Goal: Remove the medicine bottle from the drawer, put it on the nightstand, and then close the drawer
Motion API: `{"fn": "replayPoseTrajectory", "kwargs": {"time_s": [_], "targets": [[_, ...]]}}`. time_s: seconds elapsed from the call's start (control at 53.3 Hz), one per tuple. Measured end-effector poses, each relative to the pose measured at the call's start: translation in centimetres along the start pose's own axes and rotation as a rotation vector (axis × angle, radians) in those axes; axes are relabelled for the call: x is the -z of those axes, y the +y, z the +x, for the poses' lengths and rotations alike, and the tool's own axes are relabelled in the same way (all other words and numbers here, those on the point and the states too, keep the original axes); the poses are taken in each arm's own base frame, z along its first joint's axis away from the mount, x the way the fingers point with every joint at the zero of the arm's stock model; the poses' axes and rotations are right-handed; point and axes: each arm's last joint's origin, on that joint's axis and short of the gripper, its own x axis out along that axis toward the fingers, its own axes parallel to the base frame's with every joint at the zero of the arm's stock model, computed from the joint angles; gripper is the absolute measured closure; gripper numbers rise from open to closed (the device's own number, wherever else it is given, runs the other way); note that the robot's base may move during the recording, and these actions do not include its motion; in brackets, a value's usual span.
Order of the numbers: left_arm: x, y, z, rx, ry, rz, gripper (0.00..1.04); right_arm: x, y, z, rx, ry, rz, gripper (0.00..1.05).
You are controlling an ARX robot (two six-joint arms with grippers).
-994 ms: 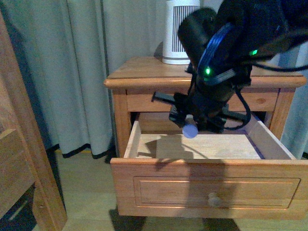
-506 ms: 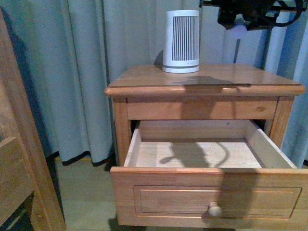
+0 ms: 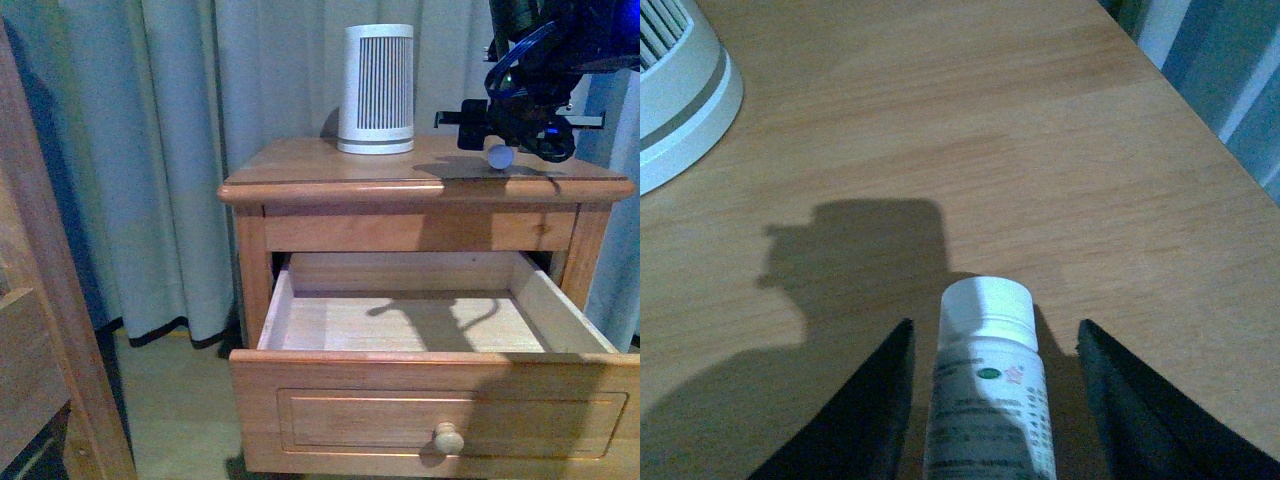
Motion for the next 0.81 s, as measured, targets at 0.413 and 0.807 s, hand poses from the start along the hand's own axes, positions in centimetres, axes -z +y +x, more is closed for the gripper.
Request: {"fn": "replayPoseTrajectory", "kwargs": {"time_s": [0.413, 0.807], "targets": [[0.0, 0.0, 0.0, 0.0, 0.0, 0.0, 0.07, -2.2, -2.0, -6.2, -0.085, -0.074, 0.07, 0.07], [0.0, 0.0, 0.0, 0.0, 0.0, 0.0, 0.07, 4.0, -13.1, -21.4, -0.117, -0.076, 0.143, 0.07]]}}
